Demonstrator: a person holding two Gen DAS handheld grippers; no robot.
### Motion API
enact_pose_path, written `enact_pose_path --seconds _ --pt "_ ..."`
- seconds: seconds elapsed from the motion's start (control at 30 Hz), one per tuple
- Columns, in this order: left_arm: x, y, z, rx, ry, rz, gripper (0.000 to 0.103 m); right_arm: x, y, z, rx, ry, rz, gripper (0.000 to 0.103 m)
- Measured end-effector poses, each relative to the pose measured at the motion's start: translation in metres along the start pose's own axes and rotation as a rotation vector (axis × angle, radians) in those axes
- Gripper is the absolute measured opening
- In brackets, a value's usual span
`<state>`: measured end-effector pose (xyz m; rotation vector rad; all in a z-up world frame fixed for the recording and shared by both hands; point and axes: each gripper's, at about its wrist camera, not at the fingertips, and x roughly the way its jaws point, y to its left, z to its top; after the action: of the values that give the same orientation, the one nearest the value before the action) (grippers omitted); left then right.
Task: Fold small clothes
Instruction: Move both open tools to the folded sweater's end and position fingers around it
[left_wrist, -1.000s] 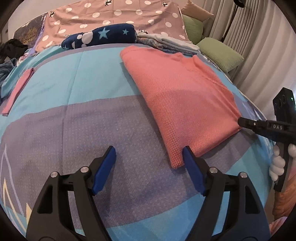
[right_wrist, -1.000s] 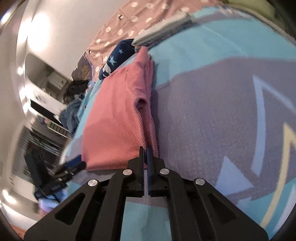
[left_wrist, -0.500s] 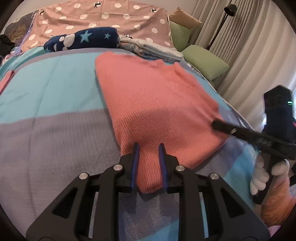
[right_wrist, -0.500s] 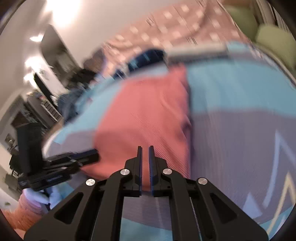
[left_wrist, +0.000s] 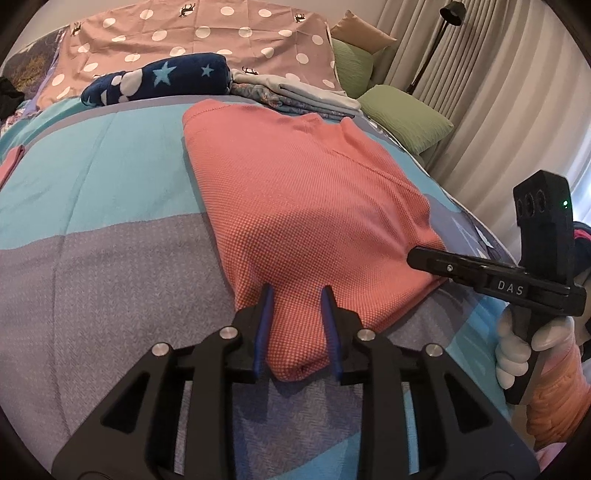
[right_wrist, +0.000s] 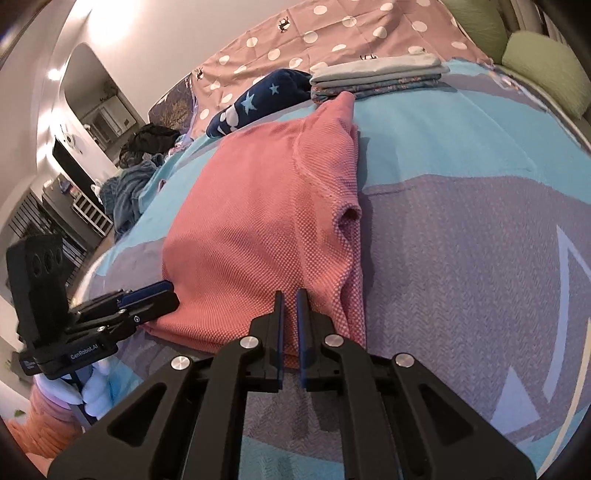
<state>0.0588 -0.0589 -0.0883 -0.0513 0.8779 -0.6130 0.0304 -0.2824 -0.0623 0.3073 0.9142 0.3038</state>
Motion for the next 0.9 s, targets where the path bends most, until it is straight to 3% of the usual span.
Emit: enact_pose_path --seconds 0.13,0.2,0.27,0.43,0.5,0.57,0.6,0.63,0.67,0.7,0.73,0.9 --pt "0.001 -0.004 0.000 0.019 0.003 0.017 0.028 0.000 0.014 -0.003 -0.065 -0.005 -0.030 0.020" --pt "0.001 -0.005 0.000 0.022 0.004 0.019 0.028 0.000 0.021 -0.004 -0.079 -0.005 -0.017 0.040" --pt "0.002 -0.005 0.000 0.020 0.004 0.018 0.029 0.001 0.024 -0.005 -0.072 -0.013 -0.019 0.047" --pt "0.004 -0.008 0.002 0.031 0.012 -0.016 0.043 0.002 0.010 -0.004 0.079 -0.053 0.027 0.043" --pt "0.000 -0.012 0.004 0.033 0.009 0.004 0.041 -0.003 0.010 0.000 0.080 -0.037 0.010 0.024" --pt "-0.009 -0.011 0.009 0.011 -0.014 -0.014 0.031 -0.016 0.013 0.008 0.058 -0.052 0.074 0.020" --pt "-0.015 -0.009 0.013 0.001 -0.031 -0.033 0.030 -0.030 0.014 0.016 0.036 -0.099 0.076 0.020" --pt "-0.023 -0.005 0.020 -0.015 -0.059 -0.043 0.030 -0.040 0.014 0.026 0.014 -0.137 0.057 0.023" --pt "-0.028 0.000 0.026 -0.030 -0.081 -0.042 0.032 -0.045 0.013 0.034 -0.001 -0.154 0.046 0.043" --pt "-0.031 0.005 0.031 -0.038 -0.092 -0.038 0.041 -0.048 0.009 0.047 -0.021 -0.160 0.037 0.070" --pt "-0.031 0.013 0.039 -0.048 -0.103 -0.014 0.050 -0.047 0.006 0.055 -0.036 -0.151 0.042 0.074" --pt "-0.009 0.038 0.063 -0.097 -0.069 0.016 0.053 -0.003 -0.016 0.089 -0.046 -0.002 -0.004 0.074"
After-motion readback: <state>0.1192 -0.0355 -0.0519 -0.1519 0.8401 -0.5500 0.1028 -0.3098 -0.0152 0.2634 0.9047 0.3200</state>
